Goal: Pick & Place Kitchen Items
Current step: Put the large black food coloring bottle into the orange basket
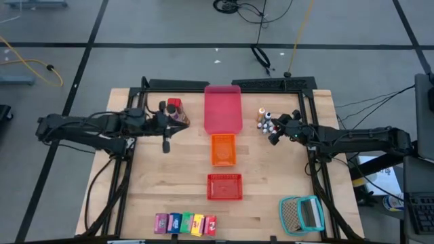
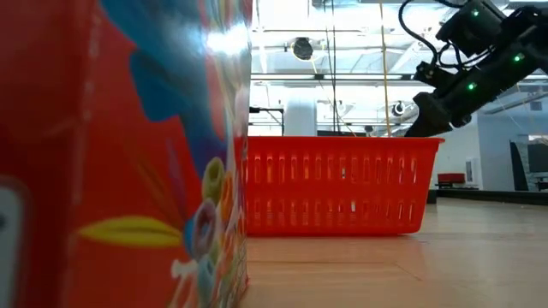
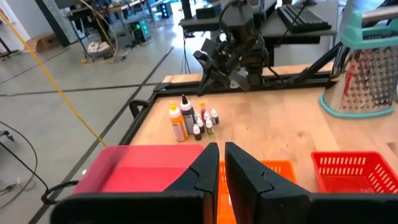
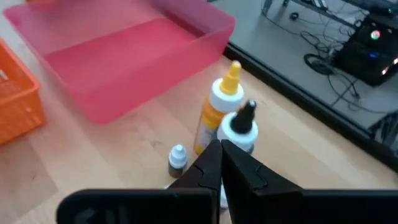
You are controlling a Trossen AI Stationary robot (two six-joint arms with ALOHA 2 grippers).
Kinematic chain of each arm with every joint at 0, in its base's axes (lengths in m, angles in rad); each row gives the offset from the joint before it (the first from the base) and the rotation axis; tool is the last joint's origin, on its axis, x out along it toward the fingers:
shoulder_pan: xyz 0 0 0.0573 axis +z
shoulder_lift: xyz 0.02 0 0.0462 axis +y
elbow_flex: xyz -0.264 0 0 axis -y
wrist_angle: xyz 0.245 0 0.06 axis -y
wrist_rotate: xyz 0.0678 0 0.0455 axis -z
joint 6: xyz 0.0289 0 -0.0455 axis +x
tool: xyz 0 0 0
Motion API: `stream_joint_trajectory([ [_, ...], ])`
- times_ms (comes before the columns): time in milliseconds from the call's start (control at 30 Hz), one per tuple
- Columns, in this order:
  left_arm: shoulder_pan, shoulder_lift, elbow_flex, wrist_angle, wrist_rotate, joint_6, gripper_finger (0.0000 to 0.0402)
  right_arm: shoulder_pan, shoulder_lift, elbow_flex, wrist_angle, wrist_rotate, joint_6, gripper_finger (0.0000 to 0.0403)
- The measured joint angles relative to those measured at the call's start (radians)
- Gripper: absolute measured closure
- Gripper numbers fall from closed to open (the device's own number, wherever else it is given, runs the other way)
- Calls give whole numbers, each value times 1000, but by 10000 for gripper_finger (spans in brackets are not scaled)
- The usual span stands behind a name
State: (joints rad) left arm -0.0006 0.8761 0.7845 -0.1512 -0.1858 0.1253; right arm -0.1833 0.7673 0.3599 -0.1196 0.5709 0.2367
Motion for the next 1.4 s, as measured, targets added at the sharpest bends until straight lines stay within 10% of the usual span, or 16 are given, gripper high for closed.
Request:
stream_joint_trajectory([
  [600, 0, 140, 0, 68, 0, -9, 371, -1, 0, -104, 188, -16, -19, 221],
  [1400, 1, 285, 0, 224, 1, -7, 371, -141, 72, -178, 422, -102, -73, 195],
])
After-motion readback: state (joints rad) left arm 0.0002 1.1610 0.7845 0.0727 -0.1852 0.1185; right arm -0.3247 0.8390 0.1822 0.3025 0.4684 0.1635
